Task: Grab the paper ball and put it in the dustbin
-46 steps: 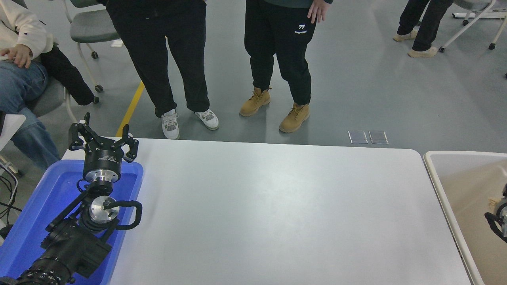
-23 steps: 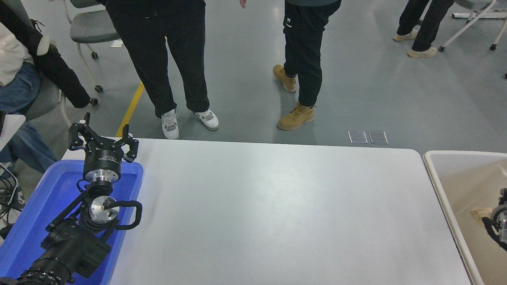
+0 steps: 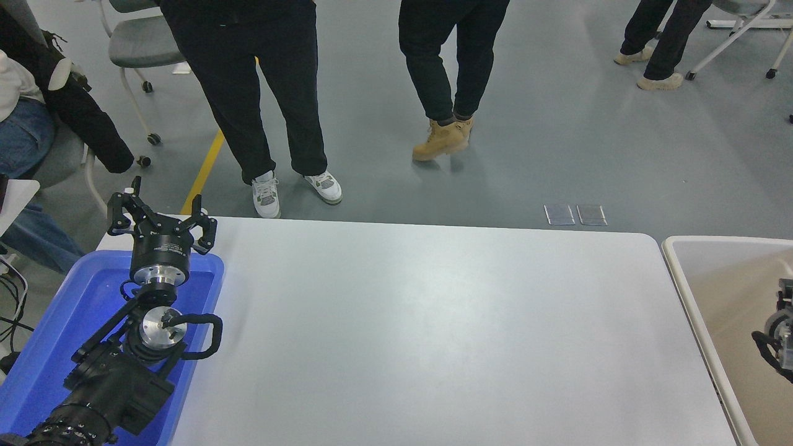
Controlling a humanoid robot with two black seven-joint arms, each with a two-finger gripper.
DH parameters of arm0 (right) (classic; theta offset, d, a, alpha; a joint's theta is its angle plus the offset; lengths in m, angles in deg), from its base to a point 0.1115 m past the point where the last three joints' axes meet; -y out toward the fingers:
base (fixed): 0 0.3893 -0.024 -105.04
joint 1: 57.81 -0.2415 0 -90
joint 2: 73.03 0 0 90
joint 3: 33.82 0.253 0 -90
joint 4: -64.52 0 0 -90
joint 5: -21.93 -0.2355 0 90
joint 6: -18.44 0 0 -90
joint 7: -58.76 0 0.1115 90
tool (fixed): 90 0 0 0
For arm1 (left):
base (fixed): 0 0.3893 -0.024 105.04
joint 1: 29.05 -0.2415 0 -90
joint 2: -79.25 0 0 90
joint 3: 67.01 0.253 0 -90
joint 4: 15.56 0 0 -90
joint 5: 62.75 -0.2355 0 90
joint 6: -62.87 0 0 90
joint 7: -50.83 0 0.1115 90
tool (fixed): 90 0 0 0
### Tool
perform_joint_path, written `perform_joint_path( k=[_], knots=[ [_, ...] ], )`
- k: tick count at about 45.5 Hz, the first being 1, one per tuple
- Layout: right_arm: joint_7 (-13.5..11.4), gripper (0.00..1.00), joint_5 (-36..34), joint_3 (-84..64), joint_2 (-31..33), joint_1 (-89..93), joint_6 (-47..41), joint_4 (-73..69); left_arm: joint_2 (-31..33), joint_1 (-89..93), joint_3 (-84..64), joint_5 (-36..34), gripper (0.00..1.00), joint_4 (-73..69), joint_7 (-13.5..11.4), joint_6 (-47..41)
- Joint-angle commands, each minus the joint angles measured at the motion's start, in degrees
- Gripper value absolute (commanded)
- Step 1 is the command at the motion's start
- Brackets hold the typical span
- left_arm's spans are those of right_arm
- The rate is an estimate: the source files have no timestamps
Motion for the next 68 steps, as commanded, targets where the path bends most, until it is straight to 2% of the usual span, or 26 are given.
perform_joint_path(
  k=[1,12,22,31,44,51,57,68],
  knots=[
    [-0.05,1.00,0.86,-4.70,6.56,-6.81,0.60,-11.92,0.00,0.00,0.00,0.00,0.99,0.16,0.00,0.00],
    [-0.05,1.00,2.36,-3.91,9.64,-13.13,0.86,-23.60,0.00,0.00,0.00,0.00,0.99,-0.02,0.00,0.00],
    [-0.05,1.00,2.00,2.14,8.85,-14.37,0.25,-32.14,0.00,0.00,0.00,0.00,0.99,-0.02,0.00,0.00],
    [0.04,1.00,0.95,11.73,3.32,-14.02,0.07,-34.34,0.00,0.00,0.00,0.00,0.99,-0.02,0.00,0.00],
    [0.21,1.00,-5.55,25.70,-7.93,-12.35,0.07,-30.83,0.00,0.00,0.00,0.00,0.99,-0.02,0.00,0.00],
    [3.02,1.00,-8.36,30.80,-12.59,-10.33,-1.94,-28.98,0.00,0.00,0.00,0.00,0.99,-0.02,0.00,0.00],
    [4.08,1.00,-11.18,33.35,-14.09,-7.61,-7.75,-28.37,0.00,0.00,0.00,0.00,0.99,-0.02,0.00,0.00],
    [4.08,1.00,-11.44,37.66,-14.44,-3.04,-16.01,-28.28,0.00,0.00,0.00,0.00,0.99,-0.02,0.00,0.00]
  ],
)
